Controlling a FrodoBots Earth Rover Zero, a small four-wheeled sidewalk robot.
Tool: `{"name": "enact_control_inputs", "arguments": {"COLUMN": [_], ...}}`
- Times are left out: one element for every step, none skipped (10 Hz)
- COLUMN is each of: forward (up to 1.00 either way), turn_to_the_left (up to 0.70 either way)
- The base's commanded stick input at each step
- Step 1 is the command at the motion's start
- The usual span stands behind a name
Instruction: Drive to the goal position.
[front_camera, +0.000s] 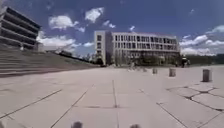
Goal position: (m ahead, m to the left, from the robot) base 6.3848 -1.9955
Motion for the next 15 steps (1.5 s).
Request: {"name": "enact_control_inputs", "arguments": {"forward": [0.70, 0.70, 0.70, 0.70, 0.70, 0.70, 0.70, 0.70, 0.70, 0.70, 0.70, 0.70, 0.70, 0.70, 0.70], "turn_to_the_left": [-0.02, 0.00, 0.00, 0.00, 0.00, 0.00, 0.00, 0.00, 0.00, 0.00, 0.00, 0.00, 0.00, 0.00, 0.00]}}
